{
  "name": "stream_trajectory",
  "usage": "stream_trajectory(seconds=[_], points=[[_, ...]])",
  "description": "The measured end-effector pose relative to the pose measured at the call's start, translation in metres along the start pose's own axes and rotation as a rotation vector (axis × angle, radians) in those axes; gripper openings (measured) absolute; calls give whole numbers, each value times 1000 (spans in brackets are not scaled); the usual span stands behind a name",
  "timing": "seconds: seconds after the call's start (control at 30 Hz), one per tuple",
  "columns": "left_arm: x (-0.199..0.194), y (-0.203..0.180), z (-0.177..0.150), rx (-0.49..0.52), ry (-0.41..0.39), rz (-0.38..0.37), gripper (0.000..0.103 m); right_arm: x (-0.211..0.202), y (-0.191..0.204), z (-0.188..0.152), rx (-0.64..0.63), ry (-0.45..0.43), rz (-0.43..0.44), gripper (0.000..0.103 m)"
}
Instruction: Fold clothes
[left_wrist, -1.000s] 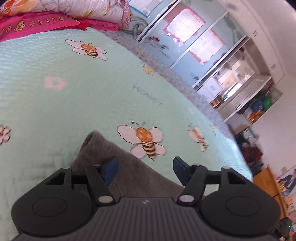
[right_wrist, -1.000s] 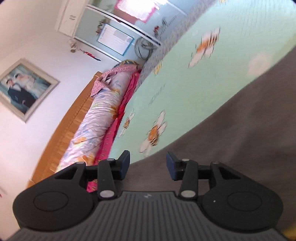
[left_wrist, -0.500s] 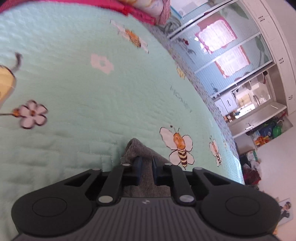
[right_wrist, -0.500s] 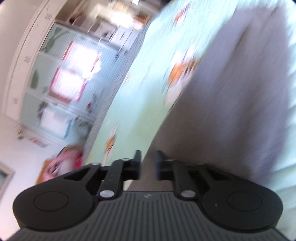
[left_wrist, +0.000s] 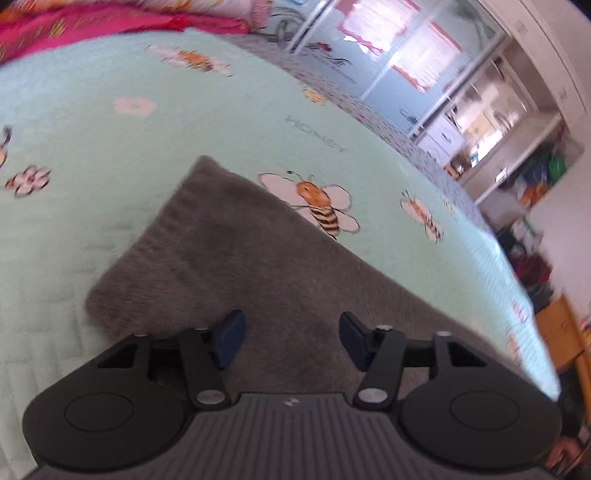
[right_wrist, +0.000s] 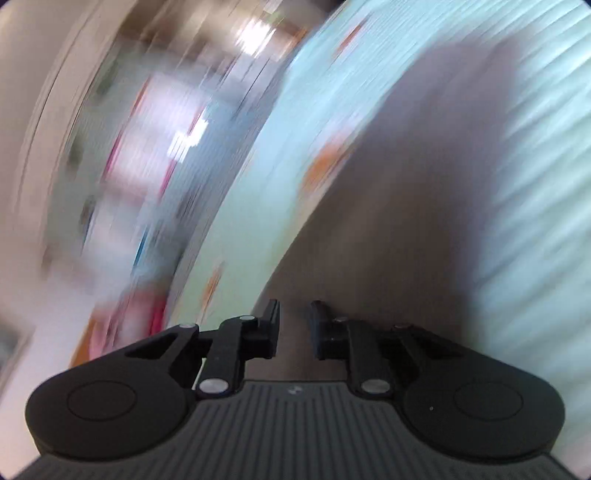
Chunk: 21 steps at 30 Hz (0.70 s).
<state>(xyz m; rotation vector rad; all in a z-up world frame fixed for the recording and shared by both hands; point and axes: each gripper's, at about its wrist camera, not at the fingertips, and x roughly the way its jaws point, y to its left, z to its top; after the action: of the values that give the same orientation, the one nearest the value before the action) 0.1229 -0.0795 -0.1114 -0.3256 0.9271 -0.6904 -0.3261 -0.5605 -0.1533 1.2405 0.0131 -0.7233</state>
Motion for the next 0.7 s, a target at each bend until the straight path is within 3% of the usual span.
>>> stream_trajectory(seconds=[0.07, 0.1, 0.2, 0.27, 0.37, 0.5, 0.6, 0.7], points=[[-3, -5, 5, -4, -5, 17, 60, -29, -17, 28, 48, -86, -43, 23], [-6, -12, 5, 6, -15, 27, 62, -41, -16, 34, 45, -114, -46, 31], [-18, -38, -6, 21, -53, -8, 66, -54, 7, 20, 2, -73, 67, 37], [-25, -56, -20, 43, -54, -27, 66, -40, 39, -20, -96, 58, 136, 43], [-37, -79, -41, 94, -30, -41, 67, -7, 100, -115, -314, 337, 201, 43], [-52, -80, -65, 102, 25, -68, 68, -16, 127, -212, -423, 615, 318, 43], [-57, -73, -73, 78, 36, -56, 68, -30, 150, -254, -621, 670, 352, 43], [-59, -70, -76, 71, 36, -48, 68, -36, 177, -271, -842, 606, 428, 44]])
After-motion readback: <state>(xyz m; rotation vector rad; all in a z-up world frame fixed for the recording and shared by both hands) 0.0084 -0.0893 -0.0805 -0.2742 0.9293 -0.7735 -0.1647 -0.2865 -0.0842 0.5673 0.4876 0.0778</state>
